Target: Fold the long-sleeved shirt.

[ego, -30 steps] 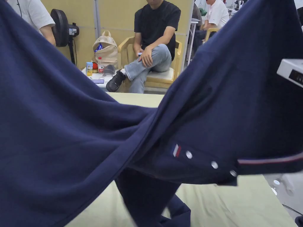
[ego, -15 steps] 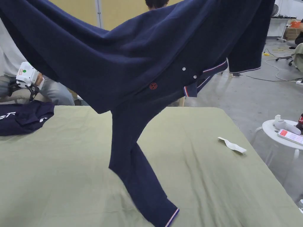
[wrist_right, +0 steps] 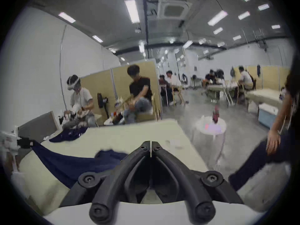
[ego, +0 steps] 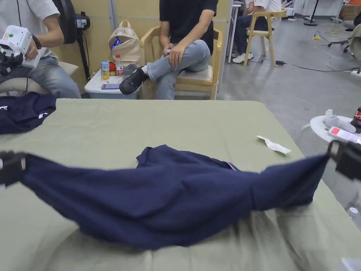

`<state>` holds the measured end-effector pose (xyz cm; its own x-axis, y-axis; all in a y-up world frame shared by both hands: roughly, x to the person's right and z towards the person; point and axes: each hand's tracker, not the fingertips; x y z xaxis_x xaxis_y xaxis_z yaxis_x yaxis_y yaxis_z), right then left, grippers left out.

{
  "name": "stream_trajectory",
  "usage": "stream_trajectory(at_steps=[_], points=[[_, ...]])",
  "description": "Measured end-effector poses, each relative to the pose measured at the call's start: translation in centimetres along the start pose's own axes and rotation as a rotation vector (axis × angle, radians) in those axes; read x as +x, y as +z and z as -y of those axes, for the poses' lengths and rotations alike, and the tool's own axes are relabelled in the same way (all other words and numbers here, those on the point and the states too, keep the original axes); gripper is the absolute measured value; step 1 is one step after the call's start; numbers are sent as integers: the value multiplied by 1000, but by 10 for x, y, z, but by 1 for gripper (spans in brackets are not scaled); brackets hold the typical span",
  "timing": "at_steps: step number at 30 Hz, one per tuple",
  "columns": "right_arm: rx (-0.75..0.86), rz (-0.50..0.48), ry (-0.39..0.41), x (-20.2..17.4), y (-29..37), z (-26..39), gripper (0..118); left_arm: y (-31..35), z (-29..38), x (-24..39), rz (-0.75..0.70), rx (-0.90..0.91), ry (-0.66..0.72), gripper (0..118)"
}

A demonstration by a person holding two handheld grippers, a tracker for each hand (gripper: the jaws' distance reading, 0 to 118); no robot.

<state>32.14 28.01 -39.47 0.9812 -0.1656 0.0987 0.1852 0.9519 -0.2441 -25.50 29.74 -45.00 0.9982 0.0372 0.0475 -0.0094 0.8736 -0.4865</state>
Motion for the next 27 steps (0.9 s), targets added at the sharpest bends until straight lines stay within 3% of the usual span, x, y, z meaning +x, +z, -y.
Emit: stream_trajectory(at_steps=[5,8,14,16,20,22,24,25,26,27], points=[[-89,91,-28,18,72,99,1,24,106,-7,-30,-55,38,0],[-146,140,1,21,116,120,1,55,140,-18,-39,-88,105,0],[-139,242,-80,46,196,122,0,132,157,-37,-63,-73,182,0],[-157,262,-67,51,213,119,0,153,160,-41,-62,-73,188,0],[-182,248,-46,46,228,120,0,173,175,-41,-74,-140,121,0],[-226,194,-50,37,224,130,0,164,192,-33,-101,-166,115,0],[-256,169,0,23,211,140,0,148,208,-29,-113,-298,81,1],[-275,148,13,15,202,142,0,145,211,-26,-156,-276,92,12],[-281,146,20,6,194,141,1,148,207,-22,-203,-244,105,48],[-261,130,30,-5,189,139,2,151,202,-20,-196,-190,157,71]])
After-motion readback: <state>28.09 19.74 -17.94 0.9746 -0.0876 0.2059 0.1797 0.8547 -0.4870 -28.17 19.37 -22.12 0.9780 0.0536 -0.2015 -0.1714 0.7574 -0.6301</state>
